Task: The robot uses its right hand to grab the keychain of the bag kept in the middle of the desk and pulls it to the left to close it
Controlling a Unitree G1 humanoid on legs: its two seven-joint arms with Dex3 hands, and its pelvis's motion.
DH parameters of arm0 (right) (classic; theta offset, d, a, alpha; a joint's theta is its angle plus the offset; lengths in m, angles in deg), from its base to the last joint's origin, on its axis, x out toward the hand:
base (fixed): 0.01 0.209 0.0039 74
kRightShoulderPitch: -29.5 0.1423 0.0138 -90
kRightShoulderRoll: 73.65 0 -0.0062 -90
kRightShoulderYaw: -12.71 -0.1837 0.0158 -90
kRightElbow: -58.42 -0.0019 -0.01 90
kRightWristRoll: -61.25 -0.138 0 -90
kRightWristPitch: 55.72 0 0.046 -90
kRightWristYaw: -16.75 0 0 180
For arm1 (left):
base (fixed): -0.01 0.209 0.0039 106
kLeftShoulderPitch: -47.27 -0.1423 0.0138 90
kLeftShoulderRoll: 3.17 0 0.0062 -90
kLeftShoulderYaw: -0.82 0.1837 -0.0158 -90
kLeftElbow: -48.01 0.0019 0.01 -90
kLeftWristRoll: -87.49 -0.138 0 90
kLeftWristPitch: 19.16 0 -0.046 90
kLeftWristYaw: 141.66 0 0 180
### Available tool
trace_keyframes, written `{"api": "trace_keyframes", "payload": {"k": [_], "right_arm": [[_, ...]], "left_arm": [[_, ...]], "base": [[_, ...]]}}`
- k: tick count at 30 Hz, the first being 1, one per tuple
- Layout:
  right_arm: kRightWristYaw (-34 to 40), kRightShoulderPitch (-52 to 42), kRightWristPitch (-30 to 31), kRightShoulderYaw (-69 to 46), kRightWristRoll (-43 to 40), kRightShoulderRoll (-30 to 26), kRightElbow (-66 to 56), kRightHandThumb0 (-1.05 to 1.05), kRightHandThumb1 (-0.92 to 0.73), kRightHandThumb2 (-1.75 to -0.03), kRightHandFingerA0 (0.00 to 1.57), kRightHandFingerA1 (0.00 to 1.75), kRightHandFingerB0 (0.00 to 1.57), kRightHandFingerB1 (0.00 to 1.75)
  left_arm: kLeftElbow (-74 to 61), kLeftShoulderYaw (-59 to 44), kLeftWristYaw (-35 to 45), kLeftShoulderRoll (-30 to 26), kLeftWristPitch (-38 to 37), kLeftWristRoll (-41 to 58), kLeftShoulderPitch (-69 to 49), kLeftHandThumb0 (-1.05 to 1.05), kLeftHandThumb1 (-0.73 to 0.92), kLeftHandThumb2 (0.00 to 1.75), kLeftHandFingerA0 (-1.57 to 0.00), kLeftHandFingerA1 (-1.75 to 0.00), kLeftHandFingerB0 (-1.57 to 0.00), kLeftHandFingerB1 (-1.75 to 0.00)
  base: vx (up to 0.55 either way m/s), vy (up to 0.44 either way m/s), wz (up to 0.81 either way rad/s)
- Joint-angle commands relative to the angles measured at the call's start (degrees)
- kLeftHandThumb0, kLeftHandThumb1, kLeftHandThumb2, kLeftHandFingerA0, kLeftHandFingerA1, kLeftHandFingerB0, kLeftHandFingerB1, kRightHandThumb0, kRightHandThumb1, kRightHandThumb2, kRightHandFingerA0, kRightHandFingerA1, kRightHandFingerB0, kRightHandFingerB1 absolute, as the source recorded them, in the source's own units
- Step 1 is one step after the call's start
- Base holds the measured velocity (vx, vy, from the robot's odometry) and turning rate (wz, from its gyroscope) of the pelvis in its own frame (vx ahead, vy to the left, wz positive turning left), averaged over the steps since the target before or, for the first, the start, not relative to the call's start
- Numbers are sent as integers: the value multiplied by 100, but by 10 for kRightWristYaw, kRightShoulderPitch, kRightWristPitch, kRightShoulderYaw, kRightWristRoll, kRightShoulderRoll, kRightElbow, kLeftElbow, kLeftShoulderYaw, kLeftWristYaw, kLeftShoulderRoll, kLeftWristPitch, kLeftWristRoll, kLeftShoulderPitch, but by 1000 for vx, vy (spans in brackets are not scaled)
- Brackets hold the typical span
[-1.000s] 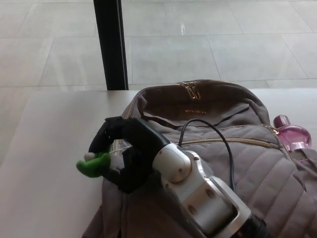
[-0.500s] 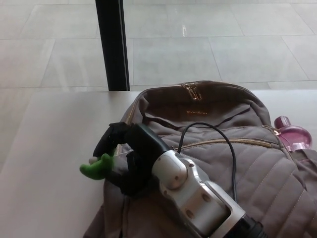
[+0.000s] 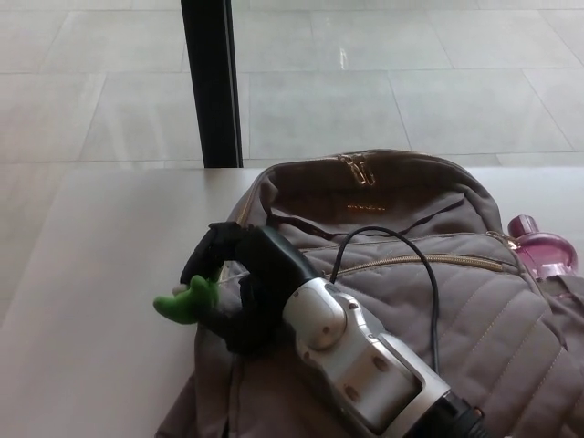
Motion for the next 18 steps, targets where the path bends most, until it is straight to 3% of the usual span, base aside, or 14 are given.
{"api": "trace_keyframes", "payload": {"k": [1,3,5,6,7,8,9,10,12,13,14,15,16,18], "right_arm": [[32,47,45,-5,-45,249,113,-42,-54,-128,119,175,74,132],[19,38,26,9,-43,234,104,-42,-53,-125,101,175,69,115],[-20,39,3,25,-43,204,94,-35,-41,-137,94,166,77,134],[-42,51,27,34,-38,189,84,-39,-56,-103,91,123,54,116],[-89,69,62,41,-45,167,59,-51,-71,-67,56,97,23,77],[-143,87,65,65,-37,126,32,-60,-64,-59,34,75,6,52],[-166,95,65,73,-36,107,18,-82,-53,-89,30,66,0,10],[-228,113,82,69,-55,55,-29,-90,-51,-87,2,30,0,0],[-261,119,95,59,-71,23,-56,-96,-54,-90,0,15,0,0],[-285,122,103,51,-80,-10,-89,-90,-53,-67,0,0,0,0],[-299,122,103,43,-87,-32,-107,-100,-57,-95,0,19,0,0],[-327,125,127,24,-104,-78,-146,-95,-56,-94,0,15,0,0],[-344,124,134,13,-113,-106,-166,-97,-53,-58,0,0,0,0],[-370,121,144,-1,-122,-162,-205,-97,-54,-58,0,0,0,0]], "left_arm": [[20,3,4,-5,9,3,4,-94,92,82,-49,-55,-47,-45],[24,4,3,-5,8,2,5,-96,92,81,-49,-54,-48,-44],[23,3,3,-3,9,4,3,-94,92,83,-52,-54,-47,-42],[20,3,-2,-3,15,5,3,-96,92,80,-50,-54,-48,-44],[22,4,-3,-5,14,3,4,-96,92,81,-50,-54,-48,-44],[23,5,-2,-6,13,2,4,-95,92,82,-50,-55,-48,-44],[22,5,-2,-5,12,2,3,-95,92,81,-48,-55,-47,-45],[27,4,1,-8,8,3,2,-94,92,80,-50,-55,-49,-44],[33,2,4,-8,6,4,2,-93,92,79,-50,-55,-49,-44],[33,1,2,-7,6,5,0,-92,92,81,-51,-56,-50,-44],[33,0,4,-6,2,6,-2,-94,92,83,-54,-57,-53,-43],[32,-1,2,-6,2,7,-3,-99,84,94,-54,-60,-51,-46],[33,-1,0,-7,0,6,-4,-93,92,84,-56,-56,-56,-42],[31,-3,0,-7,-6,6,-11,-92,92,80,-54,-57,-55,-45]], "base": [[0,0,0],[0,0,0],[0,0,0],[0,0,0],[0,0,0],[0,0,0],[0,0,0],[0,0,0],[0,0,0],[0,0,0],[0,0,0],[0,0,0],[0,0,0],[0,0,0]]}}
